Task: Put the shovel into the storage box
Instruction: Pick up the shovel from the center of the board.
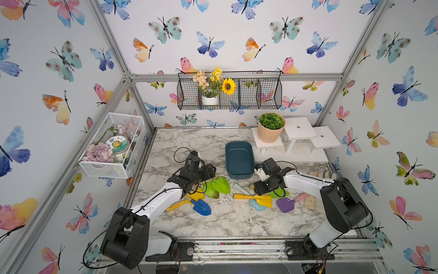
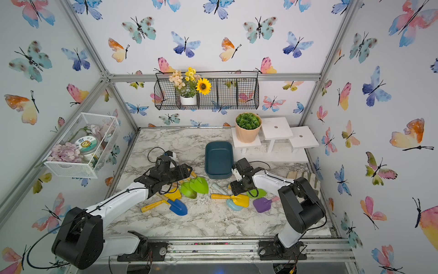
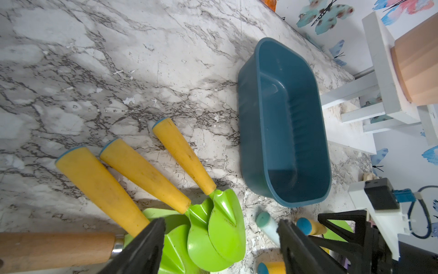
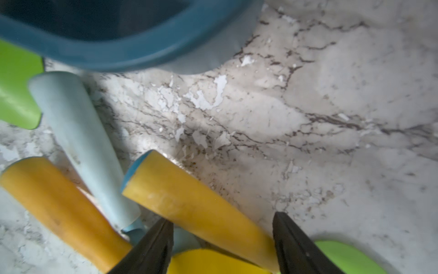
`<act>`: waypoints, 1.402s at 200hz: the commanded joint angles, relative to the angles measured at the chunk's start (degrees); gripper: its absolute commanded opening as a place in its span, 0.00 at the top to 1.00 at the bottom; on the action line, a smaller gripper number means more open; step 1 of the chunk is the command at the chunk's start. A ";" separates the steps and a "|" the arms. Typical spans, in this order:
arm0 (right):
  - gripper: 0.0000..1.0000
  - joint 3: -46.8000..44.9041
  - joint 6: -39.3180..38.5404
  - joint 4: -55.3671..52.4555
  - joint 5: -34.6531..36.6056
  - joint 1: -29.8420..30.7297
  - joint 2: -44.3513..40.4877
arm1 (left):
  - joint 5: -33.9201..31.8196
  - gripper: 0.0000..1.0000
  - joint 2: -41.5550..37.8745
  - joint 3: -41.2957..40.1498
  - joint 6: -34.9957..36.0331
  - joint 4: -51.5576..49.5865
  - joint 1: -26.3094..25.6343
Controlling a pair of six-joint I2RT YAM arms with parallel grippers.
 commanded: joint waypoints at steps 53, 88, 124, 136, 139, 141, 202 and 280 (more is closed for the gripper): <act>0.40 1.82 0.66 -0.47 12.47 0.38 3.85 | -0.49 0.20 -1.00 -0.91 -0.26 0.38 -0.23; 0.46 1.63 -0.04 0.30 13.70 0.38 4.29 | -0.57 0.21 -1.00 -0.87 -0.16 0.22 -0.19; 0.55 1.73 -0.58 0.66 13.60 0.38 4.64 | -0.67 0.21 -0.93 -0.80 -0.06 0.22 -0.17; 0.58 1.74 -0.75 0.66 14.13 0.38 4.46 | -0.53 0.21 -0.82 -0.69 -0.02 0.17 -0.18; 0.59 1.74 -0.76 0.66 14.22 0.38 4.40 | -0.56 0.21 -0.82 -0.70 0.00 0.21 -0.22; 0.59 1.74 -0.76 0.65 14.30 0.38 4.34 | -0.51 0.21 -0.78 -0.69 0.00 0.22 -0.16; 0.72 1.56 -0.74 0.84 16.31 0.38 3.00 | -0.40 0.21 -0.13 -0.26 0.03 0.57 -0.22; 0.78 4.73 0.41 -0.72 19.69 0.38 -3.09 | 0.07 0.21 1.61 2.88 1.38 0.30 -0.20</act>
